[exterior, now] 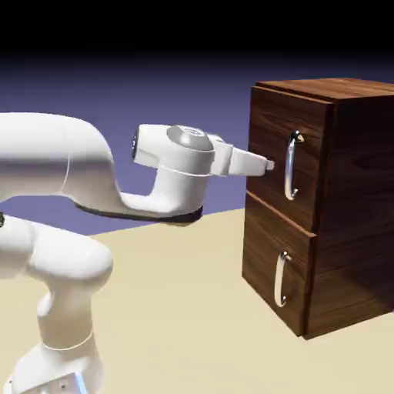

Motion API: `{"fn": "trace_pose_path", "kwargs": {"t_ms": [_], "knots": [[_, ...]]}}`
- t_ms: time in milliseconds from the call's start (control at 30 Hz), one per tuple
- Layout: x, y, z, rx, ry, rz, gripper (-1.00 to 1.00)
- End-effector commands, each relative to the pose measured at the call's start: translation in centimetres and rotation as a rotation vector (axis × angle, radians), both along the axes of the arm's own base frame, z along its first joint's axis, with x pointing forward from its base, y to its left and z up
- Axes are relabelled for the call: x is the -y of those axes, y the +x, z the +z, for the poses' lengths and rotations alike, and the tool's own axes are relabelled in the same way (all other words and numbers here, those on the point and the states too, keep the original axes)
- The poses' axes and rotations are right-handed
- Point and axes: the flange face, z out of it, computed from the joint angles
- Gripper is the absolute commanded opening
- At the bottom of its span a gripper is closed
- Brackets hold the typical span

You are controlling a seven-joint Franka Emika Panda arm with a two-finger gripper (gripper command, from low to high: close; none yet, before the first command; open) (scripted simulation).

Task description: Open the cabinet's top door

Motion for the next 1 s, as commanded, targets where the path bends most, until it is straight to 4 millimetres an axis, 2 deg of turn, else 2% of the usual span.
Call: {"fn": "trace_pose_path", "kwargs": {"t_ms": [0, 433, 600, 633, 667, 967], "knots": [[0.2, 0.1, -0.2, 0.016, 0.006, 0.002, 0.0], [2.6, 2.4, -3.5, 0.196, 0.094, 0.053, 0.0], [2.2, 7.4, -3.5, 0.196, 0.094, 0.053, 0.0], [2.2, 7.4, -3.5, 0.196, 0.094, 0.053, -1.0], [2.2, 7.4, -3.5, 0.196, 0.094, 0.053, -1.0], [-2.3, 0.8, -3.5, 0.207, 0.066, -0.226, -1.0]]}}
